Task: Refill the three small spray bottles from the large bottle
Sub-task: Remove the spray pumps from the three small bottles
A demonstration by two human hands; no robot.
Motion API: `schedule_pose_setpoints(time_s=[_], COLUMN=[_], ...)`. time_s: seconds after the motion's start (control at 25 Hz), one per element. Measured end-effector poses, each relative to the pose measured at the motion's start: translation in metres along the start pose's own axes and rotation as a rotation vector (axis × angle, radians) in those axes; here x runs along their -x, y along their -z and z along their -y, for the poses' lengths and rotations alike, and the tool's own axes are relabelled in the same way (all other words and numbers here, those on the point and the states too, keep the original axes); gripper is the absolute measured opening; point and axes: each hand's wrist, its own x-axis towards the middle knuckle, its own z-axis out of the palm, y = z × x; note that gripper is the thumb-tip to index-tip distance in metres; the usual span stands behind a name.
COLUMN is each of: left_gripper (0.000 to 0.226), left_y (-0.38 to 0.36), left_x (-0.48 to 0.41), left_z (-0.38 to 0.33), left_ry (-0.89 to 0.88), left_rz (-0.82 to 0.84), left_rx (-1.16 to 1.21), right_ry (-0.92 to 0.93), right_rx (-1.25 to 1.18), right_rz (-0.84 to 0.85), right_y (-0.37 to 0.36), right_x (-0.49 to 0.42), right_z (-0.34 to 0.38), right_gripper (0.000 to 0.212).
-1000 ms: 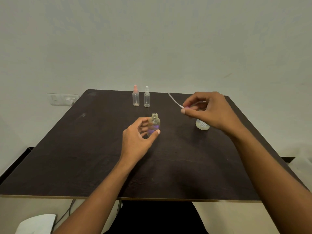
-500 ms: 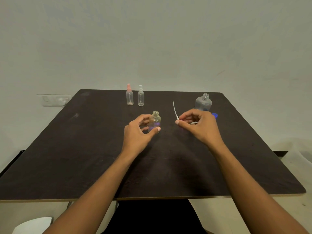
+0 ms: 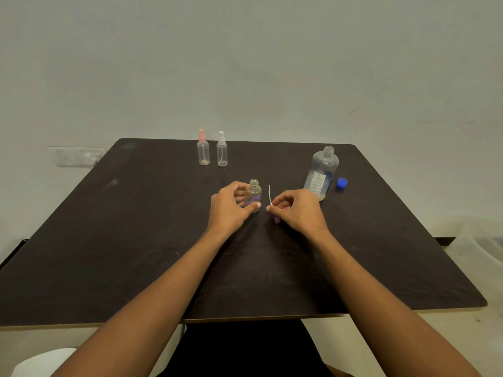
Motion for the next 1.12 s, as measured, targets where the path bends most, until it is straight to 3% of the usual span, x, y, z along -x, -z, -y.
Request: schedule_pose_setpoints(time_s=[0.56,1.12], left_gripper=[0.050,0.056], left_y=[-0.005,-0.003], left_x=[-0.006,-0.004], left_z=[0.008,0.003], left_ry=[0.004,0.045], left_rz=[0.009,0.027], left_rx=[-0.066,-0.096], right_ry=[0.040,0.027], right_rx=[0.276,0.288], right_rz=[-0.030,-0.027], right_y=[-0.013,-0.014], right_x=[-0.011,-0.011], right_z=[0.007,0.008], right_gripper=[0.016,0.024])
